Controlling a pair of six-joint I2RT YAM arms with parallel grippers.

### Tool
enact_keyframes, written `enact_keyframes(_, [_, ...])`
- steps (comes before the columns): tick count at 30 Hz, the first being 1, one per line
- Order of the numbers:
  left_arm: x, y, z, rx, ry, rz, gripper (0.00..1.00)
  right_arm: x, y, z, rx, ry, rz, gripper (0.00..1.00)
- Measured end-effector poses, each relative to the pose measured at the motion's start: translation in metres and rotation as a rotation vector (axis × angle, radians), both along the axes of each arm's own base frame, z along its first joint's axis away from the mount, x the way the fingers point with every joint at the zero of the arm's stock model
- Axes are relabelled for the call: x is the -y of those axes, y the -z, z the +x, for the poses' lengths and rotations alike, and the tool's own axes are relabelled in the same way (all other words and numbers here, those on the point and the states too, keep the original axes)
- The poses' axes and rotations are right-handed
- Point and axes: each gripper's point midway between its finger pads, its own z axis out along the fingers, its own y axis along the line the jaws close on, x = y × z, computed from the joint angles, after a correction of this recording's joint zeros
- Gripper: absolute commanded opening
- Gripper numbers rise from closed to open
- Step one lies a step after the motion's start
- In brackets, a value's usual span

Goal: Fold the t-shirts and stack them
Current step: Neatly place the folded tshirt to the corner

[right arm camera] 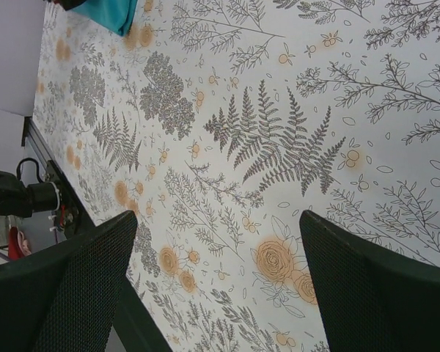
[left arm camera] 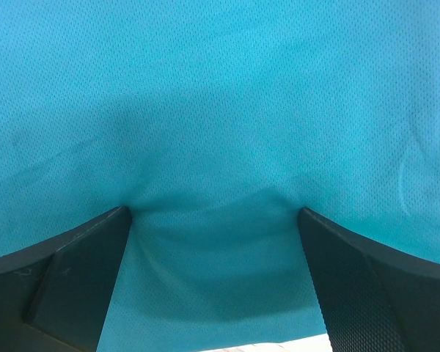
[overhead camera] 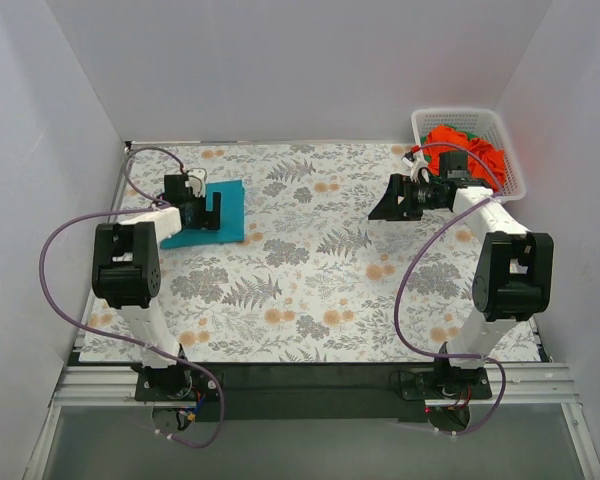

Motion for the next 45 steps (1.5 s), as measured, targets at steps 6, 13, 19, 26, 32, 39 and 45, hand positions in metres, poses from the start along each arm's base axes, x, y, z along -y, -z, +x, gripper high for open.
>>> enact_keyframes(6, [-0.06,0.0,0.048,0.053,0.041,0.001,0.86,0.001,0.003,0.002,0.001,-0.01,-0.008,0.98])
enact_keyframes(13, [-0.09,0.0,0.057,0.06,0.041,0.012,0.85,0.001,0.001,0.002,-0.003,-0.017,-0.013,0.98])
enact_keyframes(19, [-0.096,-0.001,0.056,0.02,0.084,0.013,0.85,0.002,0.002,0.0,-0.005,-0.025,-0.018,0.98])
enact_keyframes(26, [-0.112,-0.001,0.058,-0.041,0.097,0.013,0.83,0.002,0.002,-0.001,-0.007,-0.027,-0.018,0.98])
enact_keyframes(32, [-0.127,0.0,0.065,-0.075,0.085,0.009,0.8,0.002,0.002,-0.001,-0.006,-0.027,-0.018,0.98])
enact_keyframes(39, [-0.133,-0.003,0.065,-0.098,0.088,0.013,0.91,0.002,0.002,-0.001,-0.008,-0.027,-0.018,0.98])
enact_keyframes(45, [-0.134,-0.014,0.032,-0.183,0.059,0.004,0.92,0.002,0.001,-0.003,-0.012,-0.028,-0.016,0.98])
